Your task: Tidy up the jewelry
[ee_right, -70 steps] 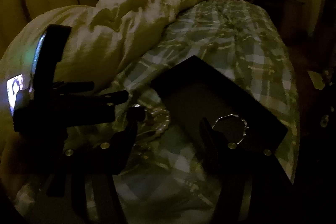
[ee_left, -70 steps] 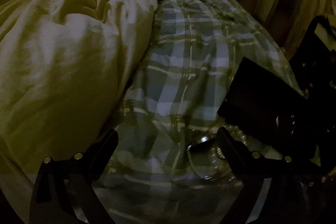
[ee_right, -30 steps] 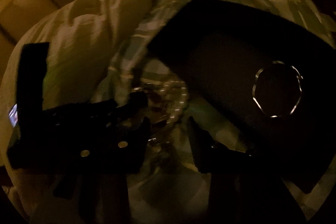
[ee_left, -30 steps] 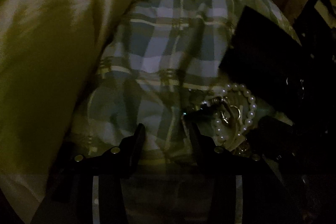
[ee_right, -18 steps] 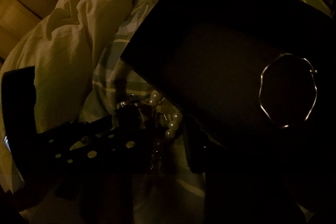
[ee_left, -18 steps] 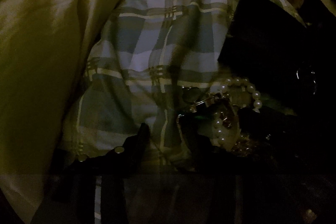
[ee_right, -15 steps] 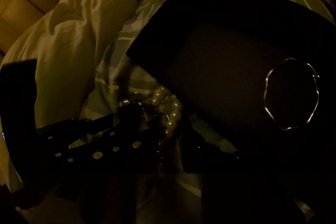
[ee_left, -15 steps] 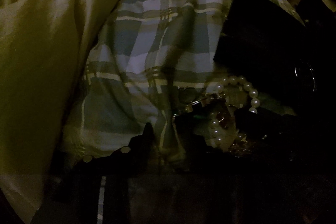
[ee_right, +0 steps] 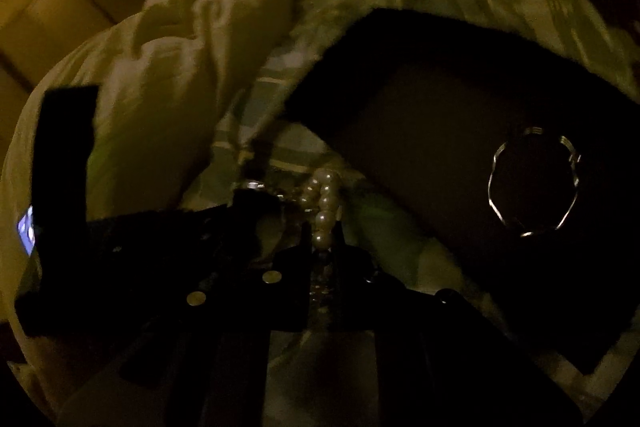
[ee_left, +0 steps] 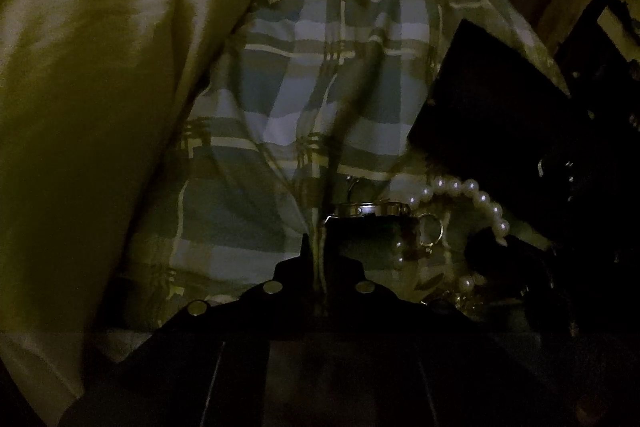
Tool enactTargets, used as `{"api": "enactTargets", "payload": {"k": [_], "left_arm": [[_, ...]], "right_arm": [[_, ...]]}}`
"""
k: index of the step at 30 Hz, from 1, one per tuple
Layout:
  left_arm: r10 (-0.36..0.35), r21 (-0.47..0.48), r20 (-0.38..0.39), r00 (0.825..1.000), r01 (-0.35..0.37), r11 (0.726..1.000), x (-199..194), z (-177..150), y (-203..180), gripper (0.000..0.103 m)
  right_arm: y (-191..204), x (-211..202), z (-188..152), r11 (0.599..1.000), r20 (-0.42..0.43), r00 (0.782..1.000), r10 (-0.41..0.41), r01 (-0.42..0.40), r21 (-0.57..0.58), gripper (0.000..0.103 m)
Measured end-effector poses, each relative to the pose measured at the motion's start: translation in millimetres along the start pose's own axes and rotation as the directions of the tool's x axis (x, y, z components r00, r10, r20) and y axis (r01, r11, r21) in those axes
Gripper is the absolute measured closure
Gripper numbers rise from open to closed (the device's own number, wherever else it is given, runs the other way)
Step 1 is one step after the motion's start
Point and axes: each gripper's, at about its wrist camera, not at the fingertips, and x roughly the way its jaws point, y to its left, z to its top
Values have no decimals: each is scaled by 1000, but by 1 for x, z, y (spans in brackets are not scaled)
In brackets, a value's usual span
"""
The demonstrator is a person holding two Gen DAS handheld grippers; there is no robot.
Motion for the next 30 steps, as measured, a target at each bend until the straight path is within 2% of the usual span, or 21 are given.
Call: {"api": "enactTargets", "payload": {"k": [5,12,19,22,23,26,30], "left_arm": [[-24,-22,17,1000,24,999,-10,-3,6,98],[-31,-22,35,999,31,999,-23,1,9,98],[-36,-10,34,999,36,999,-32,5,12,98],[-33,3,57,998,33,999,-44,6,10,100],[-36,12,80,996,35,999,-52,7,9,103],[-44,28,129,991,40,999,-72,11,7,103],[-53,44,138,989,48,998,-75,12,2,103]], "right_arm": [[13,-22,0,997,49,999,8,-4,-82,93],[8,-40,5,997,68,996,55,-51,-63,93],[11,-46,9,996,84,995,60,-54,-71,93],[11,-49,9,995,91,994,57,-50,-82,93],[11,-50,9,995,93,994,56,-49,-83,93],[11,-52,9,995,97,994,59,-51,-85,93],[12,-55,10,994,101,993,63,-54,-91,93]]}}
